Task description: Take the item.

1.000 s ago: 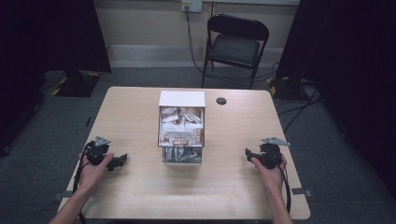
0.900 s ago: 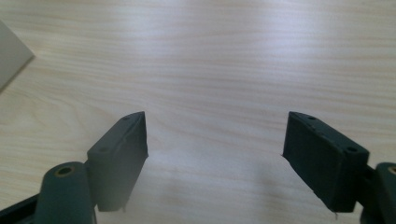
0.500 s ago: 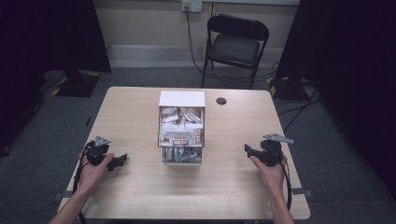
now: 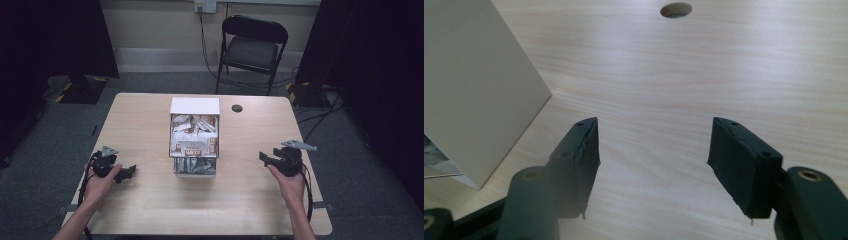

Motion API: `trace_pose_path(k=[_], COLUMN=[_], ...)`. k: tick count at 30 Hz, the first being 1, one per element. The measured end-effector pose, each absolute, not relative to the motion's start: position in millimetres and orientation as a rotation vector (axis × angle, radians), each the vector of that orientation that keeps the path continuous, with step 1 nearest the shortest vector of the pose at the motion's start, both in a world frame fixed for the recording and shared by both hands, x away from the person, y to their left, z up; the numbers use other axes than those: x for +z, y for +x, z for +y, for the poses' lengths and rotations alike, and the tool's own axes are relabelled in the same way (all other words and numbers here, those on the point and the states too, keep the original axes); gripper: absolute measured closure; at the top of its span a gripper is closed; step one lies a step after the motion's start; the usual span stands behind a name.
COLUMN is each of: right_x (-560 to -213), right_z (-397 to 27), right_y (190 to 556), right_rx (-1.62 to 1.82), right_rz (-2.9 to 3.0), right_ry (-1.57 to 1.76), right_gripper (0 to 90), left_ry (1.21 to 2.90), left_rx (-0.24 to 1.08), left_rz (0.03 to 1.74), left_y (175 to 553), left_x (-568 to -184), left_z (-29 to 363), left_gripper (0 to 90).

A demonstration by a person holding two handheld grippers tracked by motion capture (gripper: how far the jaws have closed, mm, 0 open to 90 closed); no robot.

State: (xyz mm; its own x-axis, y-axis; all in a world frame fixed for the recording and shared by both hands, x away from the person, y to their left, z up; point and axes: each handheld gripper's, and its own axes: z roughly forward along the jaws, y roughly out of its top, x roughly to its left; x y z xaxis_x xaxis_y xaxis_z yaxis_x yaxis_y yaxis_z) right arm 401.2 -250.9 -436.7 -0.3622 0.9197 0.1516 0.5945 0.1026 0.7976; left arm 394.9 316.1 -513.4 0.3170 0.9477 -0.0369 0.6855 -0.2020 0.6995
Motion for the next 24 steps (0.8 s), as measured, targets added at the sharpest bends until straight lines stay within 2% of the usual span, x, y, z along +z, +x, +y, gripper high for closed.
trace_pose_path(k=[24], right_x=[-392], right_z=[-241], right_y=[389], right_rx=[1.354], right_rz=[2.034], right_ry=[1.337], right_gripper=[49.3], left_ry=[1.967], left_rx=[0.545], left_rz=[1.438], left_y=[395], left_x=[-513], left_z=[316], left_gripper=[0.0])
